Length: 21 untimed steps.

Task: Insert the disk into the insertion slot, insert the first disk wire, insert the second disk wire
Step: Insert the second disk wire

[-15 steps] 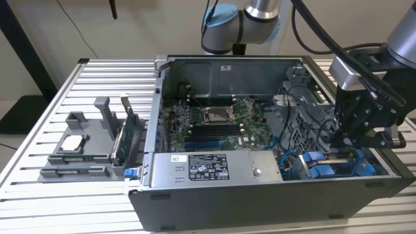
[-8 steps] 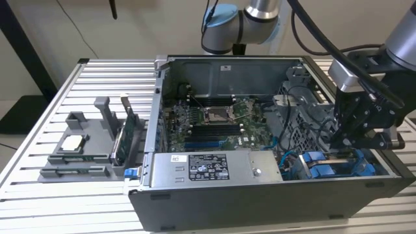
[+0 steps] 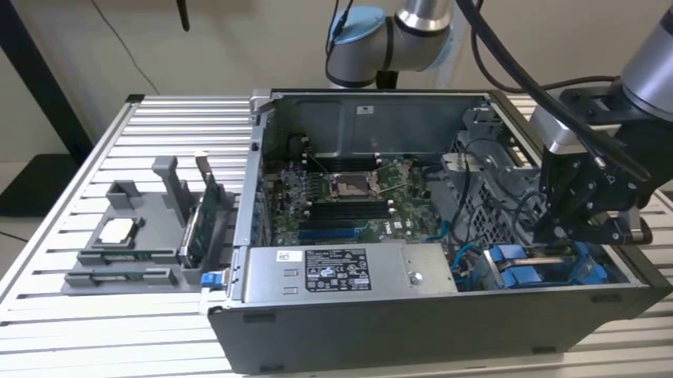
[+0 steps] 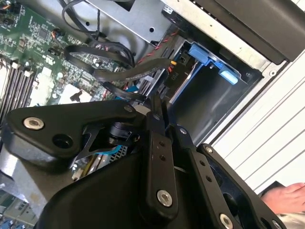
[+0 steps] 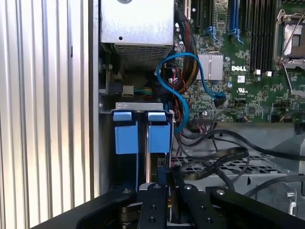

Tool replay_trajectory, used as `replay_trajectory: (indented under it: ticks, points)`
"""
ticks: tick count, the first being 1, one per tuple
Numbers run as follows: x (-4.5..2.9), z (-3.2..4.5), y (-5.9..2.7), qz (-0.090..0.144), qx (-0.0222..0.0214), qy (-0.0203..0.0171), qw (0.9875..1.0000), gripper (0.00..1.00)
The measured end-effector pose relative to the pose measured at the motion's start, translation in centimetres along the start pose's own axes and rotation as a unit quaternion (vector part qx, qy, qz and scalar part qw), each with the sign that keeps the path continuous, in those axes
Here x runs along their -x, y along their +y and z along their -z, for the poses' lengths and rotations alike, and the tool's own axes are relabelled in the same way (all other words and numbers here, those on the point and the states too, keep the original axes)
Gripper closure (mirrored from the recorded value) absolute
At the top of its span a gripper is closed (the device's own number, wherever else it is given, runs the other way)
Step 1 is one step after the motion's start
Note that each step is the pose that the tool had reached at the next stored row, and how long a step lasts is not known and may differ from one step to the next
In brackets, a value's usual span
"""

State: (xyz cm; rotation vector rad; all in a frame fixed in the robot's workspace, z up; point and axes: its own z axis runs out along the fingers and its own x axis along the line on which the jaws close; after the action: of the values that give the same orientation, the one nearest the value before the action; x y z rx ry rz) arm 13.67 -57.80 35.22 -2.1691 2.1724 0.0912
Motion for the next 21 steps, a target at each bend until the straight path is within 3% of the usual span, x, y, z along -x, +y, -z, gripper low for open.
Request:
replay_trajectory:
  ticks: [5, 21]
  points:
    - [-0.09, -0.28, -0.60, 0.000, 0.0000, -0.0001, 1.0000, 0.84]
    - [-0.22, -1.13, -0.89, -0.001, -0.0009, -0.0002, 1.0000, 0.84]
